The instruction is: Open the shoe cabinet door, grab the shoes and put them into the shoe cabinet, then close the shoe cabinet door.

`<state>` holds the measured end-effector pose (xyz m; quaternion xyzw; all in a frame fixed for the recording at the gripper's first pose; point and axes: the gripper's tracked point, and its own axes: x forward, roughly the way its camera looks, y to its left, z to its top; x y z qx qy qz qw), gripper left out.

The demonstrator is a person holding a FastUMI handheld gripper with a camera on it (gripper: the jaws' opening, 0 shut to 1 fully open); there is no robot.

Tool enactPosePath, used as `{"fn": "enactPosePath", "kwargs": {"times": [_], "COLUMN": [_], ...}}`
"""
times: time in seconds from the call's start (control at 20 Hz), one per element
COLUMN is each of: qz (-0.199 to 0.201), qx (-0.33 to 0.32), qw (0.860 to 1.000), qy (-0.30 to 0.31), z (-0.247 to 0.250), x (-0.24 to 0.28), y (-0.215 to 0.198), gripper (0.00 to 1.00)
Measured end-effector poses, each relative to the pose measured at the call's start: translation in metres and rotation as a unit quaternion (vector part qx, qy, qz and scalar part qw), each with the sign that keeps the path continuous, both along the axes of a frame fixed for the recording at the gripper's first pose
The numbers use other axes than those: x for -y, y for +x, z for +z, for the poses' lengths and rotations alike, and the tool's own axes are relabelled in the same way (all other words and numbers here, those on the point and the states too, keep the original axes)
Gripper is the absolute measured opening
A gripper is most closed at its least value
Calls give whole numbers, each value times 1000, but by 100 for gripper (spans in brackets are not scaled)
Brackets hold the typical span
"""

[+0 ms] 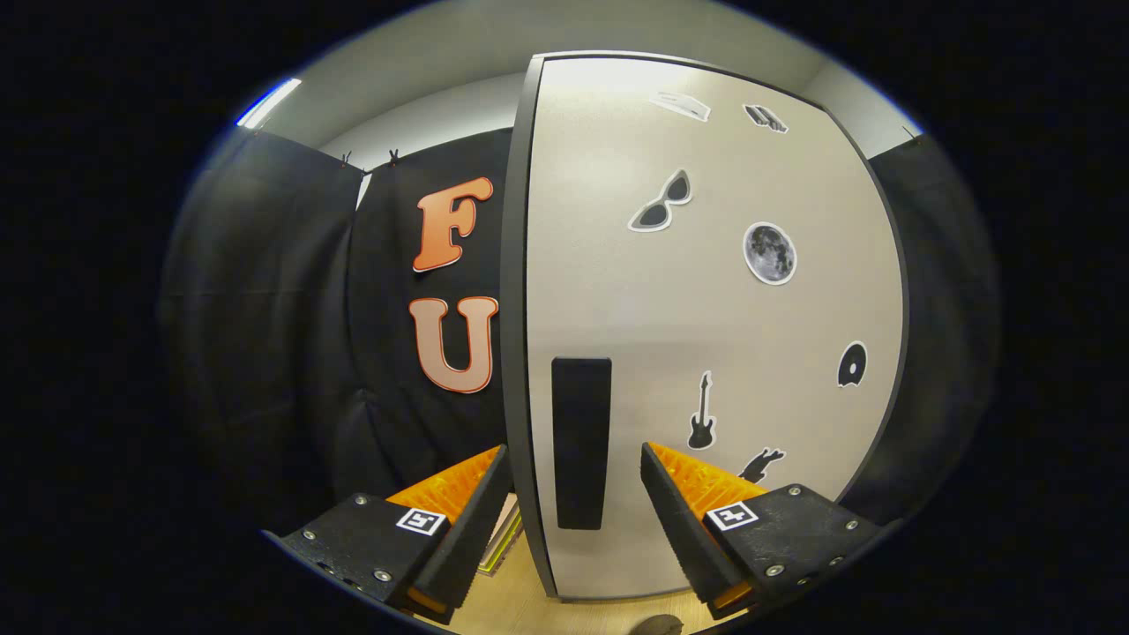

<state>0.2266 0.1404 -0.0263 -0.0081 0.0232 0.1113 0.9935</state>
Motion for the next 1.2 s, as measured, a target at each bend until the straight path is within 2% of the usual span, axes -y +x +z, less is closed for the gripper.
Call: {"fn": "enactPosePath", "kwargs": {"times": [0.1, 0.2, 0.25, 0.3, 0.4, 0.85, 1.2], "qz": [-1, -2, -8, -18, -13, -11, -24], "qx": [0, 2, -1, -1, -7, -16, -19], "qw": [1000, 1000, 1000, 1000, 1000, 999, 999], "qy": [-2, 3, 2, 0, 15, 30, 39], "z": [0, 1, -1, -1, -1, -1, -1], "x": [-3, -6, -5, -1, 0, 6, 37], "y": [9, 15, 18, 21, 21, 2, -54], "gripper": [87, 75, 62, 55, 38, 30, 28]}}
